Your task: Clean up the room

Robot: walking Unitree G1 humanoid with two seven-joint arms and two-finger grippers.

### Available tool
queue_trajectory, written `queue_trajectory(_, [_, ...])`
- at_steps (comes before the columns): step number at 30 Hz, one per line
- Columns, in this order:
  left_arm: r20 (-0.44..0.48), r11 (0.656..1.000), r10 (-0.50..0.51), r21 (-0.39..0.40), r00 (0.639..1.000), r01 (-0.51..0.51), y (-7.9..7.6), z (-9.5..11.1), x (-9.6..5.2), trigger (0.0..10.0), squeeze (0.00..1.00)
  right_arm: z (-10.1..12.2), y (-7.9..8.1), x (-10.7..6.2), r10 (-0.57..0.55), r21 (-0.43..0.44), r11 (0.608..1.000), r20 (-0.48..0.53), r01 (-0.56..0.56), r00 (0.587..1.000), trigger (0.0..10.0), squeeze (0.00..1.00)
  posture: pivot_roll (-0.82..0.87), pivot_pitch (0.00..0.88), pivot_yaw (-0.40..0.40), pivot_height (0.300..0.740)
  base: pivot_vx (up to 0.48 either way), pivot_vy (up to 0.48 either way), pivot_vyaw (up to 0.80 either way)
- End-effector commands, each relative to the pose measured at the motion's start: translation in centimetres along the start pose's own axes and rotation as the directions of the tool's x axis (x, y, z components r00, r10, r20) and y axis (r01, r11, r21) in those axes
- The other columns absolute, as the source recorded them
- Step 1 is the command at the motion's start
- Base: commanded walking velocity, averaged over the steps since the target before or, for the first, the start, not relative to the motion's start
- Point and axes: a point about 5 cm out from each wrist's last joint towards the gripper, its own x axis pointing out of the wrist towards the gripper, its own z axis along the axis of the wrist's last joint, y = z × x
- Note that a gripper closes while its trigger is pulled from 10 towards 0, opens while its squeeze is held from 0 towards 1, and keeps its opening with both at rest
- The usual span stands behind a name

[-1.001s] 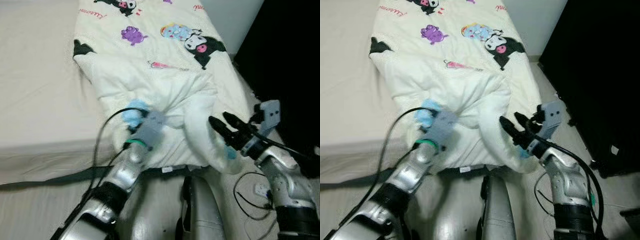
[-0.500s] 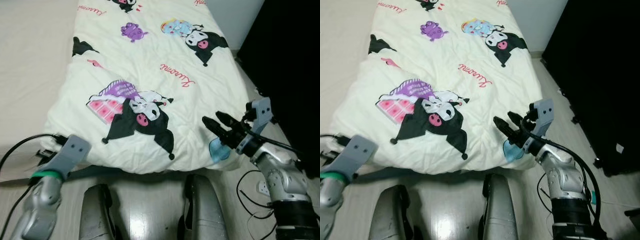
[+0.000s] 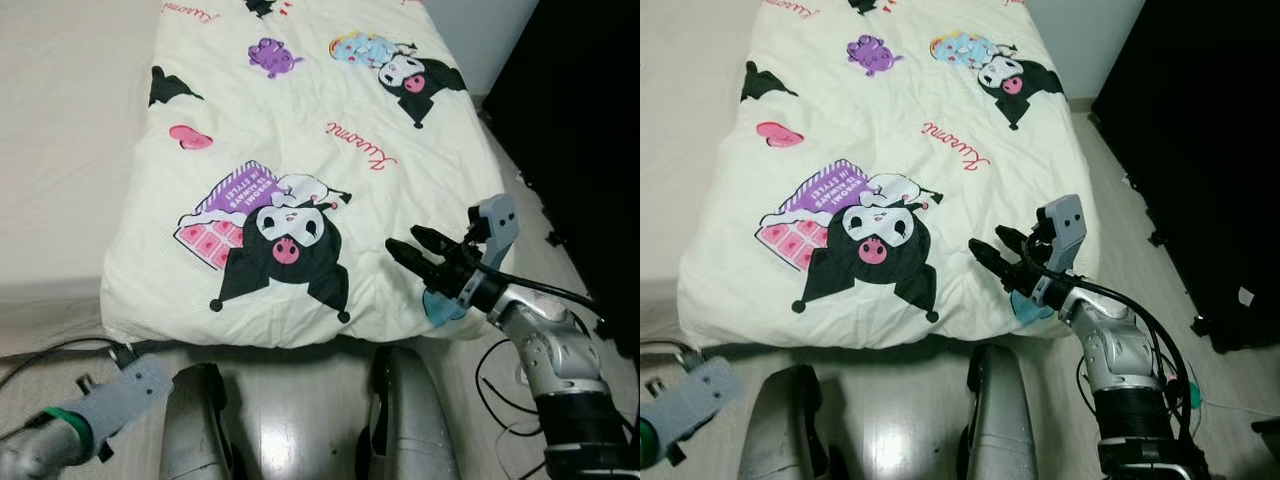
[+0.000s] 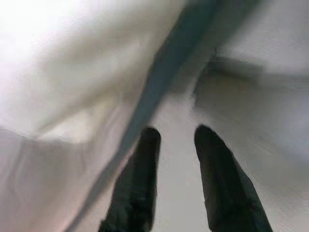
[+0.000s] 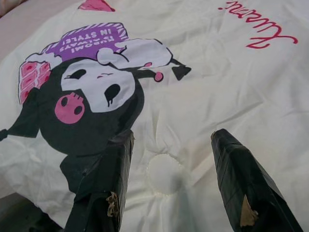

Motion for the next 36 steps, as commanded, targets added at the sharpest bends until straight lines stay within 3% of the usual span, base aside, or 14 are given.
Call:
queue_trajectory(1, [0.212,0.998,-0.027,-0.056,0.977,0.04,1.0,3.4,-1.0,10.0,0.0,0.2,0.7,0.1,0.061,0.006,0.998,0.003,-0.061,0.998,10.0,0.0,0.05,0.157,0.013,0.499,0.0,0.0,0.0])
queue_trajectory(2, [0.34,0.991,-0.016,-0.122,0.94,0.061,2.1,5.9,-1.7,10.0,0.0,0.4,1.2,0.2,0.094,0.006,0.996,0.009,-0.094,0.996,10.0,0.0,0.05,0.158,0.01,0.499,0.0,0.0,0.0])
queue_trajectory(4, [0.477,0.978,-0.03,-0.166,0.878,0.124,3.1,9.0,-2.5,10.0,0.0,0.8,1.7,0.3,0.127,0.013,0.992,0.02,-0.127,0.992,10.0,0.0,0.04,0.159,0.006,0.499,0.0,0.0,0.0])
queue_trajectory(5, [0.477,0.978,-0.03,-0.166,0.878,0.124,3.1,9.0,-2.5,10.0,0.0,0.8,1.7,0.3,0.127,0.013,0.992,0.02,-0.127,0.992,10.0,0.0,0.04,0.159,0.006,0.499,0.0,0.0,0.0])
queue_trajectory(7, [0.58,0.966,-0.051,-0.176,0.813,0.187,3.7,11.2,-2.9,10.0,0.0,0.5,1.9,0.4,0.132,0.017,0.991,0.015,-0.132,0.991,10.0,0.0,0.03,0.16,0.005,0.499,0.0,0.0,0.0])
queue_trajectory(9, [0.606,0.963,-0.035,-0.193,0.795,0.19,4.1,11.7,-2.7,10.0,0.0,0.3,1.9,0.4,0.132,0.02,0.991,0.01,-0.132,0.991,10.0,0.0,0.03,0.161,0.003,0.499,0.0,0.0,0.0])
queue_trajectory(12, [0.548,0.968,0.139,-0.253,0.825,0.005,5.3,11.8,-0.4,10.0,0.0,-0.1,1.9,0.4,0.131,0.025,0.991,0.004,-0.131,0.991,10.0,0.0,0.03,0.161,0.001,0.499,0.0,0.0,0.0])
queue_trajectory(15, [0.271,0.914,0.387,-0.243,0.882,-0.326,6.3,9.3,4.0,10.0,0.0,-0.1,2.0,0.5,0.125,0.025,0.992,0.009,-0.125,0.992,10.0,0.0,0.02,0.159,0.001,0.499,0.0,0.0,0.0])
queue_trajectory(19, [0.101,0.862,0.459,-0.292,0.883,-0.415,6.3,6.0,5.6,10.0,0.0,0.3,1.8,0.4,0.113,0.026,0.993,0.018,-0.113,0.993,10.0,0.0,0.01,0.161,-0.002,0.499,0.0,0.0,0.0])
queue_trajectory(23, [-0.018,0.898,0.352,-0.276,0.936,-0.343,3.9,1.9,6.0,10.0,0.0,0.5,1.6,0.3,0.103,0.024,0.994,0.016,-0.103,0.995,10.0,0.0,0.01,0.167,-0.001,0.499,0.0,0.0,0.0])
queue_trajectory(26, [-0.077,0.93,0.225,-0.282,0.971,-0.238,1.6,-1.1,4.8,10.0,0.0,0.4,1.4,0.2,0.098,0.024,0.995,0.012,-0.098,0.995,10.0,0.0,0.02,0.17,-0.001,0.499,0.0,0.0,0.0])
queue_trajectory(28, [-0.085,0.931,0.215,-0.284,0.973,-0.23,1.2,-1.7,4.6,10.0,0.0,0.4,1.4,0.2,0.097,0.024,0.995,0.011,-0.098,0.995,10.0,0.0,0.02,0.17,-0.001,0.499,0.0,0.0,0.0])
queue_trajectory(31, [-0.079,0.916,0.115,-0.378,0.99,-0.137,-0.6,-2.9,3.5,10.0,0.0,0.1,1.6,0.4,0.109,0.028,0.994,0.002,-0.109,0.994,10.0,0.0,0.03,0.172,-0.01,0.499,0.0,0.0,0.0])
queue_trajectory(36, [-0.065,0.915,0.062,-0.395,0.996,-0.083,-1.7,-3.1,2.6,10.0,0.0,0.1,1.8,0.9,0.125,0.031,0.992,0.0,-0.125,0.992,10.0,0.0,0.04,0.168,-0.02,0.499,0.0,0.0,0.0])
